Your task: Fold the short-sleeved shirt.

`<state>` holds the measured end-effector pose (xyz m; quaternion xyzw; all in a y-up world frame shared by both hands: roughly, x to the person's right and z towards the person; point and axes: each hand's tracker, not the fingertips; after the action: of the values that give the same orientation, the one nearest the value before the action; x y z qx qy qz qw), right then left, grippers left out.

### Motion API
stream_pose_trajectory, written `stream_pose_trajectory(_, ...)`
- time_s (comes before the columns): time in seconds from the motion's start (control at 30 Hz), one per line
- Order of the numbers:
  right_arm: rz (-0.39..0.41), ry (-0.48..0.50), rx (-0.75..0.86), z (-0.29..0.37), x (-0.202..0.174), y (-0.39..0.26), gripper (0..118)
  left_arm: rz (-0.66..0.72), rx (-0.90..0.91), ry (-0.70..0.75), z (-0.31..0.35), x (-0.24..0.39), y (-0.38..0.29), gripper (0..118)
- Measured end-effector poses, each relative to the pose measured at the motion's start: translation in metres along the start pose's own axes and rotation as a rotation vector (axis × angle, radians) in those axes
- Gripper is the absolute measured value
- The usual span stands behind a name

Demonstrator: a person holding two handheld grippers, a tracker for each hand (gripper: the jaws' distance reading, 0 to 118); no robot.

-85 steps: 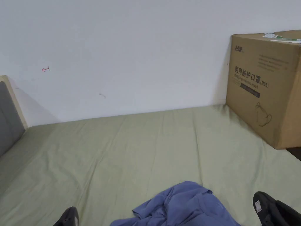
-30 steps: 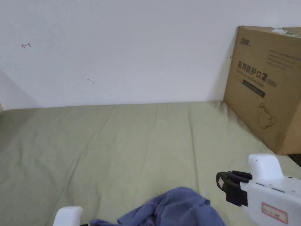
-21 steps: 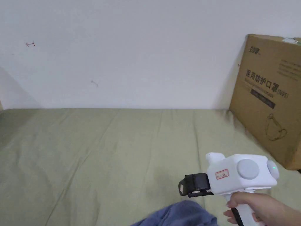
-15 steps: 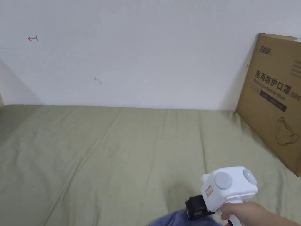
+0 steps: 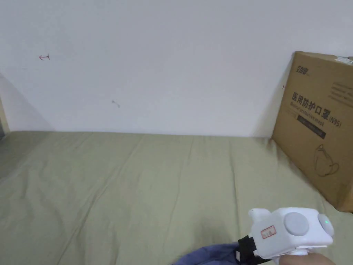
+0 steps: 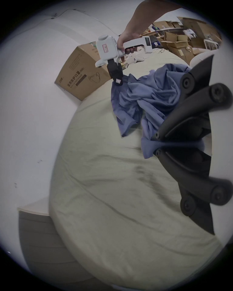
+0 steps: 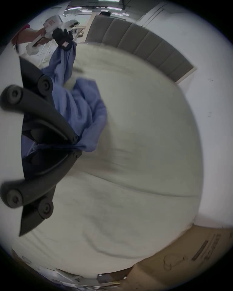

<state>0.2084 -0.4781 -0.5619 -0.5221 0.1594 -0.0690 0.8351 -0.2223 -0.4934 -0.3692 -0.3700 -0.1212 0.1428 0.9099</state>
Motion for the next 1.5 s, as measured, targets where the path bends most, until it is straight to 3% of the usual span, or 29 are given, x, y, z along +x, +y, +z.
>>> stream_pose_trajectory(0.07,-0.039,0.118,0.064,0.043,0.003,-0.01,3,-0.051,0.038,0.004,0.023,0.005,0.015,4)
stream_pose_trajectory(0.13,-0.077,0.166,0.151,0.093,0.005,-0.021,3,-0.074,0.087,0.001,0.047,0.007,0.035,4)
stream_pose_trajectory(0.5,-0.081,0.208,0.543,0.316,-0.03,-0.044,3,-0.168,0.38,-0.018,0.183,0.046,0.16,4)
stream_pose_trajectory(0.73,-0.031,0.121,0.664,0.395,-0.047,-0.015,3,-0.206,0.509,-0.001,0.231,0.072,0.234,4)
stream_pose_trajectory(1.0,-0.005,0.0,0.706,0.408,-0.058,0.072,3,-0.163,0.508,0.053,0.205,0.073,0.3,4)
stream_pose_trajectory(1.3,-0.116,-0.057,0.855,0.376,-0.037,0.174,3,-0.094,0.585,0.088,0.135,0.057,0.378,4)
stream_pose_trajectory(1.5,-0.126,-0.104,0.895,0.344,-0.028,0.204,3,-0.06,0.614,0.08,0.083,0.043,0.395,4)
